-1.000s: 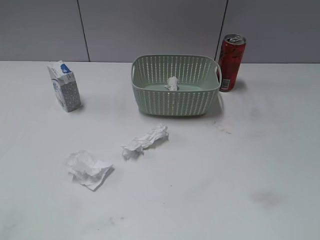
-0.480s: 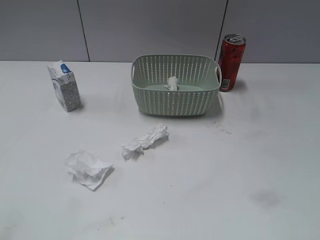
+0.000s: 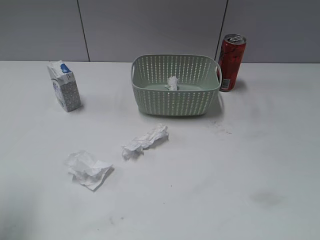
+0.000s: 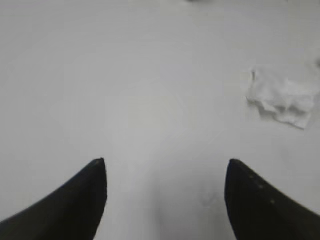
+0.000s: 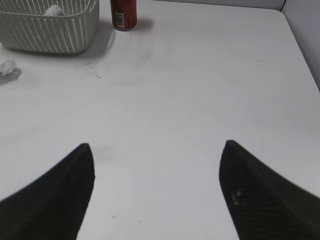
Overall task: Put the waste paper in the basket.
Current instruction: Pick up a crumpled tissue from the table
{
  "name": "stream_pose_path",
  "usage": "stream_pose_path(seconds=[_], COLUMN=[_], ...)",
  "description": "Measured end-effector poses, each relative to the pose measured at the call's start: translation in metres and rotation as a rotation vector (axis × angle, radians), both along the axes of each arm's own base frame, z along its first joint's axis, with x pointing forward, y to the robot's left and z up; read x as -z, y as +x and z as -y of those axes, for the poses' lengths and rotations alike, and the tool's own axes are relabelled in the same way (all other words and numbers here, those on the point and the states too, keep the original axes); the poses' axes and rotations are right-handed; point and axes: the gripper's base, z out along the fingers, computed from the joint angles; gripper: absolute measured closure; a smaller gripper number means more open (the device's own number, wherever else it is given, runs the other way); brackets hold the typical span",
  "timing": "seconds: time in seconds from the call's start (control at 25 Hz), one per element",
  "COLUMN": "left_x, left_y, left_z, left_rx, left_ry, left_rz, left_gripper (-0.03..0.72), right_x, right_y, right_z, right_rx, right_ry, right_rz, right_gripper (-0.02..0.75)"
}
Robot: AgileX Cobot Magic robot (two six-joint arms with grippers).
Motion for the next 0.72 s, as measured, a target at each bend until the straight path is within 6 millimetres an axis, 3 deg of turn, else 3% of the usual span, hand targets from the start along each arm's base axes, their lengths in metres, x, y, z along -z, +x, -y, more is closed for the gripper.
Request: stream_pose_path(seconds=[0.32, 0.52, 0.72], left_x=[0.017, 0.032, 0.065], left_y=[0.063, 0.083, 0.101], left_z=[0.044, 0.092, 0.129], left_rx=[0.21, 0.381, 0.466], left_ry=[-0.008, 0.045, 0.082], left_rz=[-0.16, -0.213, -0.309], left_gripper=[0.127, 0.127, 0.105], right_x=[0.0, 0.0, 0.0], right_y=[0.0, 0.0, 0.0], right_z=[0.0, 0.0, 0.0], right_rx=[0.0, 0.0, 0.0], right_ry=[0.0, 0.001, 0.001], right_rz=[0.0, 0.0, 0.0], right_gripper=[0.149, 0.149, 0.149])
